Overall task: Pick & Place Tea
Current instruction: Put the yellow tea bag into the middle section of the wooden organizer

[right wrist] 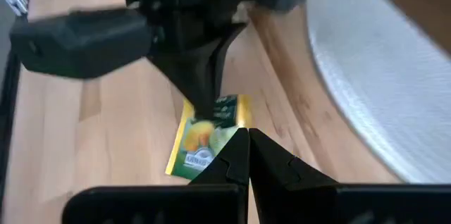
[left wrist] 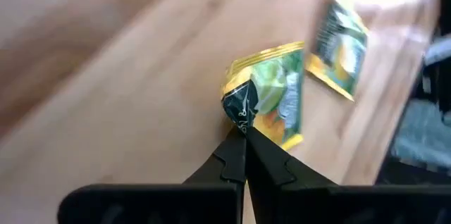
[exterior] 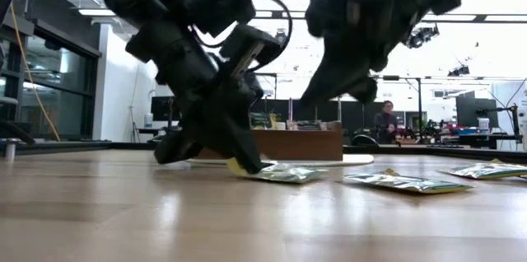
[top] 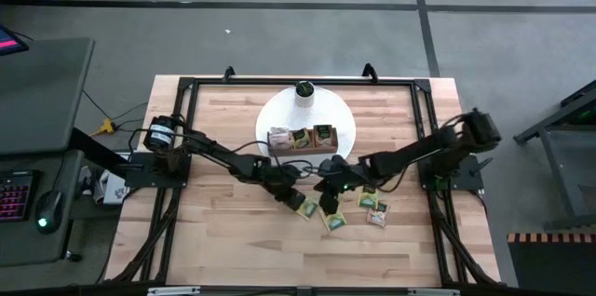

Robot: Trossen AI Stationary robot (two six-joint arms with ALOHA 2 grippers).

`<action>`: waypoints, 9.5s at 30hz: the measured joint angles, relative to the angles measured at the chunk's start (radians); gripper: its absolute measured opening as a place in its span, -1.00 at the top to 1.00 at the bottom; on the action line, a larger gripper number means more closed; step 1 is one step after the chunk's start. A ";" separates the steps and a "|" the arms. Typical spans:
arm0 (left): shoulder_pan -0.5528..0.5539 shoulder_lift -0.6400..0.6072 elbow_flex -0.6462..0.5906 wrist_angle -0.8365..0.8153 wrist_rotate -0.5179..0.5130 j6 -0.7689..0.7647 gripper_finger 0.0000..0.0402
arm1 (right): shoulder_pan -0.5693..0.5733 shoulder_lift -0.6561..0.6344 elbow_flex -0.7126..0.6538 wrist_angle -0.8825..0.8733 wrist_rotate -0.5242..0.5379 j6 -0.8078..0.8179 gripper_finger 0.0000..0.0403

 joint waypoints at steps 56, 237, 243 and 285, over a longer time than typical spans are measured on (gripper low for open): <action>0.276 0.223 0.926 -1.297 -0.570 0.899 1.00 | 0.000 -0.381 0.003 -0.391 0.211 -0.018 1.00; 0.021 0.193 0.298 -0.073 0.261 0.215 0.21 | 0.469 0.277 0.080 -0.126 0.367 0.761 1.00; 0.021 0.205 0.300 -0.065 0.260 0.200 0.21 | 0.437 0.279 0.080 -0.076 0.351 0.704 1.00; 0.028 0.227 0.330 -0.081 0.281 0.227 1.00 | 0.408 0.118 0.077 -0.132 0.413 0.537 1.00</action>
